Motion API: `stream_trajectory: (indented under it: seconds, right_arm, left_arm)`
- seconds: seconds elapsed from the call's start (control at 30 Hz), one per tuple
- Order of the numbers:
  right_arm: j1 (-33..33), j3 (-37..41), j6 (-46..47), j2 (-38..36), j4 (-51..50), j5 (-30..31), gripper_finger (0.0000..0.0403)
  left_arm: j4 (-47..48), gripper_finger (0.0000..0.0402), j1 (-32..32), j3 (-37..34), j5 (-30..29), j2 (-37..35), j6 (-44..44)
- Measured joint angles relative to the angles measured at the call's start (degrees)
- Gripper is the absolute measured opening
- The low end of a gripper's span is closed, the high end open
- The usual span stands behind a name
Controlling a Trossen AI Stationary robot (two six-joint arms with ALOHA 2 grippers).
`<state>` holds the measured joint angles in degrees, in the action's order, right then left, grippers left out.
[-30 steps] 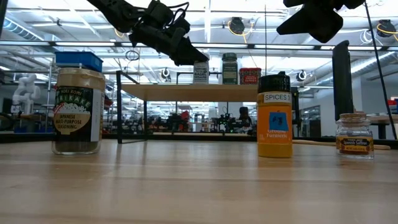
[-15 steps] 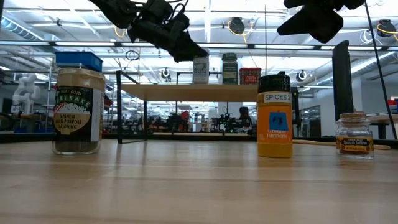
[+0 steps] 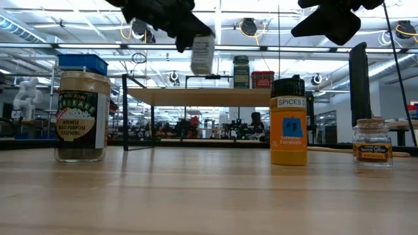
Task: Shelf spices
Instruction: Remove the white seasoning bottle from the shelf
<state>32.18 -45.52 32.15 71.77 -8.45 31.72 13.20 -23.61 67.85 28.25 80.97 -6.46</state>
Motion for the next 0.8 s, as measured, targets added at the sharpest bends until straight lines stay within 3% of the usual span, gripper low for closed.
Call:
stream_trajectory:
  seconds: [0.17,0.43,0.8]
  right_arm:
    - [0.06,0.0,0.16,0.0,0.17,-0.02,0.0242]
    - [0.15,0.0,0.19,0.0,0.31,-0.17,0.0242]
    - [0.17,0.0,0.19,0.0,0.33,-0.3,0.0242]
  left_arm:
    - [6.68,0.0208,6.97,0.0,-0.63,-2.43,3.5]
    - [9.0,0.0208,20.79,0.0,-11.52,-3.48,9.56]
    - [5.43,0.0208,37.98,-4.18,-38.01,-3.31,16.82]
